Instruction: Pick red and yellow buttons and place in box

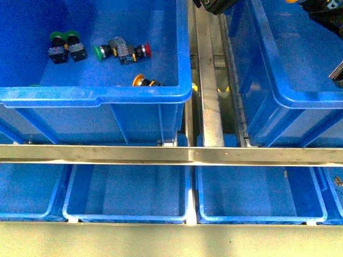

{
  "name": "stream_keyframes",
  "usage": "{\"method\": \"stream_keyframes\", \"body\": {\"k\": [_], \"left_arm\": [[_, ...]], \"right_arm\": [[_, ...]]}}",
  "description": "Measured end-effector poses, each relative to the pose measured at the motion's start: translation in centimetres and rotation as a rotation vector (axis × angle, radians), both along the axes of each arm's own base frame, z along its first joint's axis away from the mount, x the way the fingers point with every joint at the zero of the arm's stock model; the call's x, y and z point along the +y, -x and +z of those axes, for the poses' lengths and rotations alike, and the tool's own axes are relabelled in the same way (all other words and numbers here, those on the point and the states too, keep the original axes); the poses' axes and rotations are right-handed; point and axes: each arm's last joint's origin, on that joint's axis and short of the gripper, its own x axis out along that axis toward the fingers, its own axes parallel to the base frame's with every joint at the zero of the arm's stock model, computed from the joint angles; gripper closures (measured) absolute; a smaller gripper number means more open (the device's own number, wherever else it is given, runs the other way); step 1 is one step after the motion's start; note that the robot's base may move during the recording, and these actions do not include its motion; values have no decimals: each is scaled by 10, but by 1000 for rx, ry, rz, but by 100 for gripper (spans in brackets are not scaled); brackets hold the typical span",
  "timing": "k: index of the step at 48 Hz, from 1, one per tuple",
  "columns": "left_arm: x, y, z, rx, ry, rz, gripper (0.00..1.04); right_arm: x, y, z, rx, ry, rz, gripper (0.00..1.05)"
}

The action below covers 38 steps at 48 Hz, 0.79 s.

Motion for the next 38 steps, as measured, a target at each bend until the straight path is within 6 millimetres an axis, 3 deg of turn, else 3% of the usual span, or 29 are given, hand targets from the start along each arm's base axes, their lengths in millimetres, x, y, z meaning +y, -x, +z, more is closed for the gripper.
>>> {"method": "stream_keyframes", "body": {"k": [23,38], "left_arm": [[2,1,-7,-79,-172,215,8],[5,2,-7,-61,-416,456,8]], "right_arm": [[-19,4,-12,59,21,-58,79],[-39,12,-19,107,29,-132,79]]}}
